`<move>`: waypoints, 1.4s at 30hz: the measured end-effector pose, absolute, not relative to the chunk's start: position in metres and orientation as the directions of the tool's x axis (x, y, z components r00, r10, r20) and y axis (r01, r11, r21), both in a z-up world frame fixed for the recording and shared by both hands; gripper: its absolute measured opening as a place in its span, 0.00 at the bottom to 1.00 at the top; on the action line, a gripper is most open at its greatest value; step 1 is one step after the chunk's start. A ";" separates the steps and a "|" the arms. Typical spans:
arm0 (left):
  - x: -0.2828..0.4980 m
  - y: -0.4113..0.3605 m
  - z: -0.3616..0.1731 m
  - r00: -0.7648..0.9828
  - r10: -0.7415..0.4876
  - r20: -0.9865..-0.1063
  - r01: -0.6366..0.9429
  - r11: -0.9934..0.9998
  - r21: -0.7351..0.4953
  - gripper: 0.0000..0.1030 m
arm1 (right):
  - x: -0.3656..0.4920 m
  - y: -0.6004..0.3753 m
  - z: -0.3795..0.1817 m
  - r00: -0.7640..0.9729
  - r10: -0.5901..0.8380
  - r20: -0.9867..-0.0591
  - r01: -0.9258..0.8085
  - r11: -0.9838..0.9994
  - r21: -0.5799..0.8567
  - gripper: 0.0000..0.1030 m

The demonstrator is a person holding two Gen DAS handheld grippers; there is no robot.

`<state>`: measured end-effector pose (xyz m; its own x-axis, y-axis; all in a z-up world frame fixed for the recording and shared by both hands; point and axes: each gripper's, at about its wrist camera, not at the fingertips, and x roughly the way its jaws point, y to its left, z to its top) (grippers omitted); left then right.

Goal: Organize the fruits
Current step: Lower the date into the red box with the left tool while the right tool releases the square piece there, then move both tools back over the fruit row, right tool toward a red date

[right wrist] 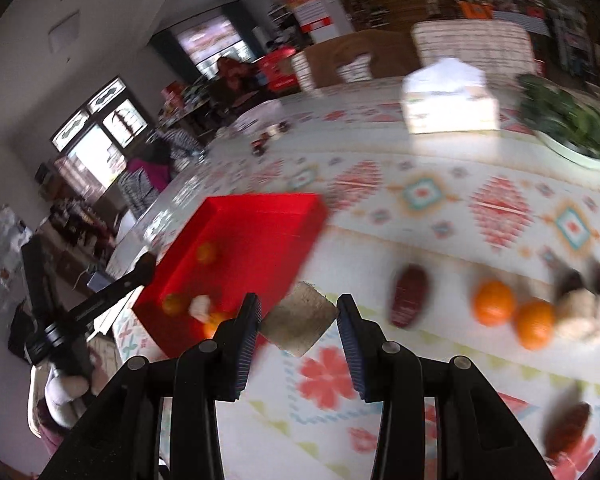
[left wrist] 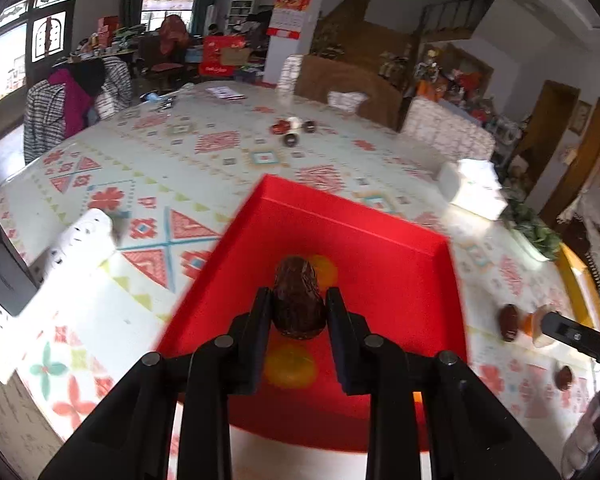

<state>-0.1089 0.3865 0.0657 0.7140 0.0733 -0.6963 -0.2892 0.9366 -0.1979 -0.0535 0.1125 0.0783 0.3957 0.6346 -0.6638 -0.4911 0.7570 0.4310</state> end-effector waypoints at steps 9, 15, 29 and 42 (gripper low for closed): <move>-0.084 0.410 0.038 0.663 0.075 -0.745 -0.311 0.932 -0.184 0.26 | -0.038 0.209 0.052 0.318 0.605 -0.730 -0.550 0.745 0.378 0.42; -0.079 0.409 0.032 0.656 0.059 -0.753 -0.302 0.934 -0.190 0.26 | -0.036 0.240 0.035 0.301 0.575 -0.760 -0.567 0.749 0.342 0.42; -0.075 0.411 0.023 0.641 0.040 -0.767 -0.322 0.921 -0.220 0.46 | -0.034 0.232 0.037 0.340 0.551 -0.763 -0.540 0.778 0.321 0.66; -0.087 0.374 0.022 0.637 0.027 -0.771 -0.291 0.934 -0.208 0.50 | -0.049 0.197 0.038 0.370 0.470 -0.801 -0.489 0.832 0.262 0.64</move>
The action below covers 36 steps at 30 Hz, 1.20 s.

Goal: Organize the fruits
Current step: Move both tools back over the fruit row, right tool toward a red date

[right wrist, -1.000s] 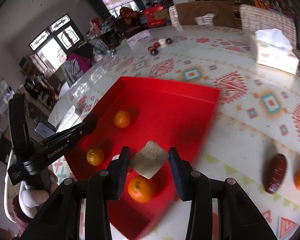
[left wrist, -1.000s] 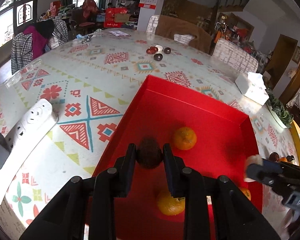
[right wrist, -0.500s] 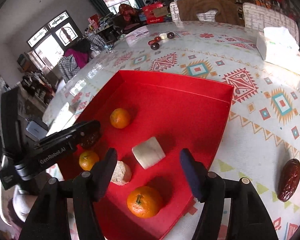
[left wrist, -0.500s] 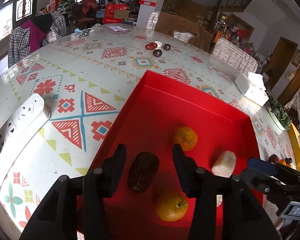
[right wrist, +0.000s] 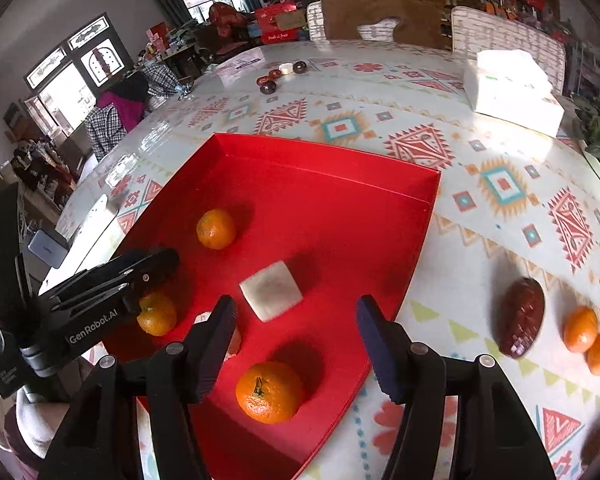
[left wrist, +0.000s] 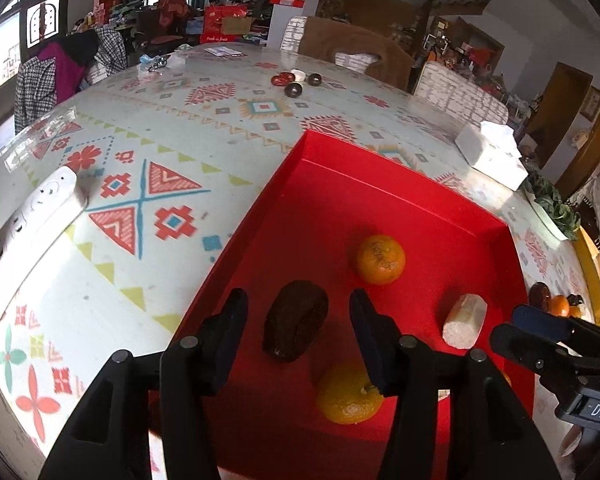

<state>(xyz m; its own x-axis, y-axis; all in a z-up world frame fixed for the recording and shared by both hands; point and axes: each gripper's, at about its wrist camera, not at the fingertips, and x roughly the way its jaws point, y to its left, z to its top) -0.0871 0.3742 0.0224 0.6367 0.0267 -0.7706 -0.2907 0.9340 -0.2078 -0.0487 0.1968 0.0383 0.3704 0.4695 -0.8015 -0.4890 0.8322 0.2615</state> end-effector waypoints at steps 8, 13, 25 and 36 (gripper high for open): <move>-0.111 0.348 0.059 0.703 0.022 -0.711 -0.260 0.938 -0.229 0.53 | -0.055 0.166 0.039 0.343 0.536 -0.772 -0.473 0.808 0.351 0.64; -0.129 0.309 0.092 0.764 -0.002 -0.645 -0.182 0.959 -0.219 0.67 | -0.066 0.125 0.064 0.395 0.604 -0.692 -0.452 0.784 0.426 0.66; -0.106 0.192 0.085 0.726 -0.192 -0.660 0.043 0.971 -0.235 0.71 | -0.072 -0.077 0.072 0.583 0.414 -0.699 -0.156 0.901 0.404 0.70; -0.085 0.110 0.066 0.653 -0.269 -0.708 0.170 0.963 -0.210 0.71 | -0.085 -0.132 0.038 0.549 0.384 -0.742 -0.123 0.916 0.382 0.70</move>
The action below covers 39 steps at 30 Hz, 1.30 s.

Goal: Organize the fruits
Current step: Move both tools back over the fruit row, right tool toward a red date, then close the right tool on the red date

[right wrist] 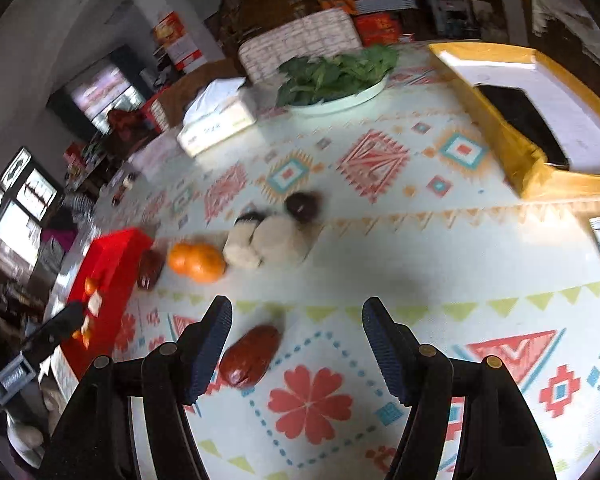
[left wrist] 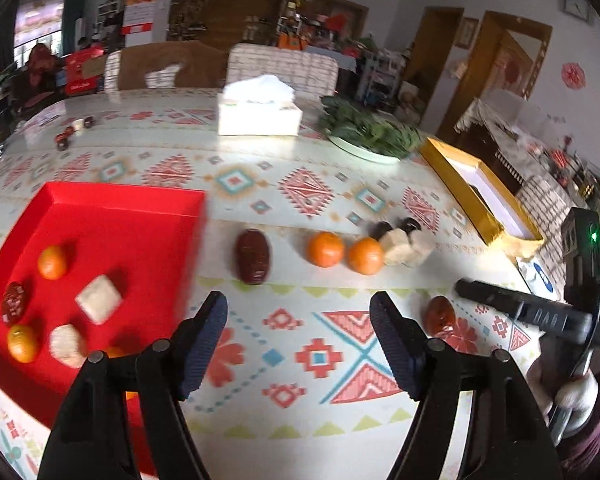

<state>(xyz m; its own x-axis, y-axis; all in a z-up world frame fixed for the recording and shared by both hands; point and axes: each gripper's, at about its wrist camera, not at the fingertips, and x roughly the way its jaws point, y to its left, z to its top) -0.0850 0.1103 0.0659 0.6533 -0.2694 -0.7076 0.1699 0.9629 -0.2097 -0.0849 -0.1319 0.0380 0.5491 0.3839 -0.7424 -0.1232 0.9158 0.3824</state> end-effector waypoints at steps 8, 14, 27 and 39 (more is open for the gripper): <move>-0.068 0.085 0.060 0.639 -0.270 -0.720 0.191 0.963 -0.191 0.71 | -0.091 -0.086 0.021 0.516 0.334 -0.789 -0.225 0.941 0.251 0.70; -0.041 0.076 0.052 0.619 -0.286 -0.732 0.204 0.958 -0.202 0.71 | -0.091 -0.084 0.018 0.537 0.299 -0.789 -0.221 0.952 0.210 0.64; -0.012 0.069 0.033 0.596 -0.282 -0.752 0.221 0.958 -0.184 0.71 | -0.092 -0.092 0.017 0.566 0.316 -0.762 -0.211 0.948 0.236 0.47; 0.007 0.068 0.030 0.586 -0.271 -0.763 0.229 0.959 -0.165 0.44 | -0.093 -0.093 0.017 0.565 0.327 -0.758 -0.214 0.945 0.248 0.47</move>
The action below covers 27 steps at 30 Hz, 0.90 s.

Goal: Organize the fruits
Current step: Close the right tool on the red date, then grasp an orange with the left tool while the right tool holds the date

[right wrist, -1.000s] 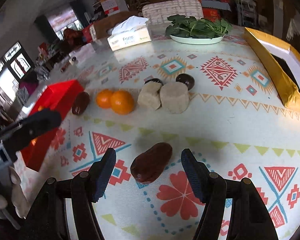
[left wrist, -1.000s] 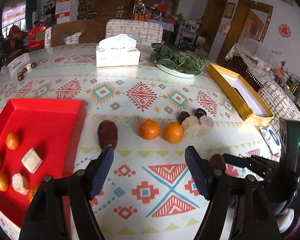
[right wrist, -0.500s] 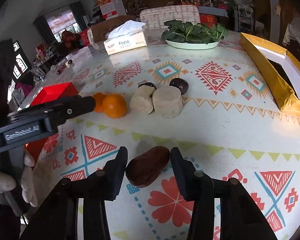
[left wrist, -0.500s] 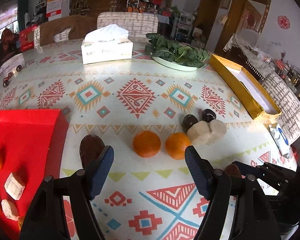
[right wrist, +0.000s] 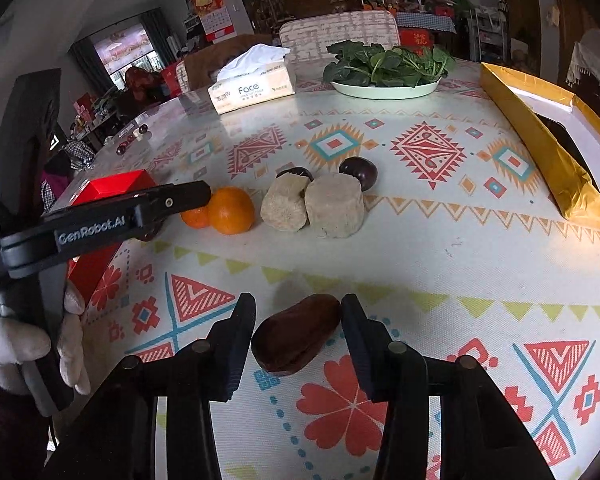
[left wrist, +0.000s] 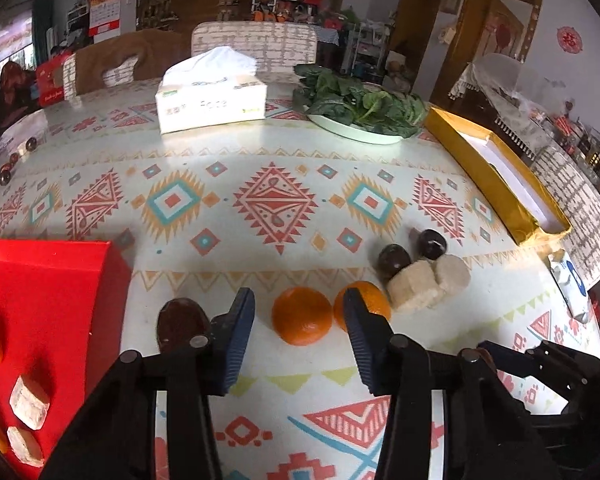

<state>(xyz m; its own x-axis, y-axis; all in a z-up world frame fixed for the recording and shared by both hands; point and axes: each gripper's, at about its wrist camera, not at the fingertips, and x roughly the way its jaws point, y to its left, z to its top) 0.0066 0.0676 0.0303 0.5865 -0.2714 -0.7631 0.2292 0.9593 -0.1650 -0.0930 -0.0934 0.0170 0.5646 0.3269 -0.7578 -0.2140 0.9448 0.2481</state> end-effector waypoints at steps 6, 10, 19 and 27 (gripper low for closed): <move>0.007 0.080 0.029 0.574 -0.272 -0.772 0.200 0.961 -0.190 0.44 | -0.093 -0.094 0.017 0.563 0.333 -0.756 -0.215 0.943 0.255 0.47; 0.003 0.069 0.035 0.580 -0.319 -0.749 0.267 0.944 -0.194 0.44 | -0.093 -0.094 0.017 0.563 0.334 -0.756 -0.215 0.942 0.257 0.47; -0.007 0.014 0.035 0.602 -0.310 -0.736 0.470 0.883 0.013 0.53 | -0.092 -0.094 0.017 0.561 0.337 -0.756 -0.219 0.941 0.257 0.47; -0.007 -0.011 0.025 0.605 -0.215 -0.767 0.575 0.784 0.233 0.61 | -0.093 -0.090 0.016 0.554 0.343 -0.759 -0.236 0.939 0.251 0.48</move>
